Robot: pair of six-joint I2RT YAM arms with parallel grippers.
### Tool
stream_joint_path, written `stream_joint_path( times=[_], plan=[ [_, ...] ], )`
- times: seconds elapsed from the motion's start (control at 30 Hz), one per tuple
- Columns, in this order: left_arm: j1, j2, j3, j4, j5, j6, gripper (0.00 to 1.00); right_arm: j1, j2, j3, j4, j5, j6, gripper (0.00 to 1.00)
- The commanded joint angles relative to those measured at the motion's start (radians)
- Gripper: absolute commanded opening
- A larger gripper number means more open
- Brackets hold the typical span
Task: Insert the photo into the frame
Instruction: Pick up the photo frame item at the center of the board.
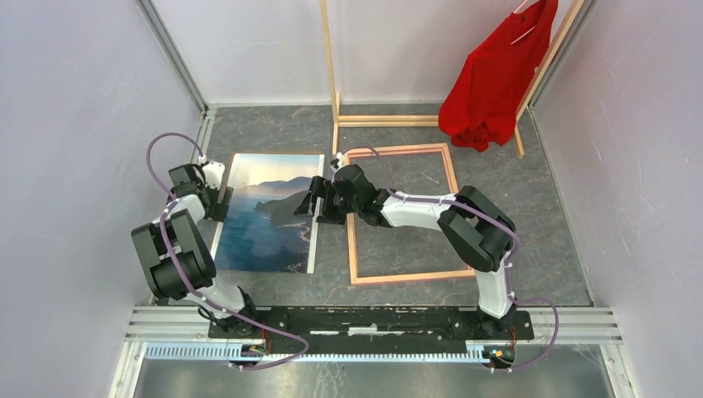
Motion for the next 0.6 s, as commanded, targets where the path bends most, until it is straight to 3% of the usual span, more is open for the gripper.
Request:
stream_joint_path(
  times=[0.0, 0.23, 0.43, 0.57],
  plan=[
    [-0.003, 0.049, -0.059, -0.095, 0.032, 0.03, 1.0, 0.005, -0.063, -0.03, 0.161, -0.054, 0.065, 0.91],
    [-0.002, 0.052, -0.053, -0.104, 0.04, 0.025, 1.0, -0.001, -0.068, -0.124, 0.432, -0.105, 0.187, 0.91],
    [-0.001, 0.041, -0.046, -0.116, 0.041, 0.022, 1.0, -0.001, -0.028, -0.149, 0.485, -0.122, 0.225, 0.9],
    [-0.002, 0.042, -0.026, -0.146, 0.044, 0.018, 1.0, -0.001, 0.004, -0.133, 0.47, -0.116, 0.211, 0.8]
  ],
)
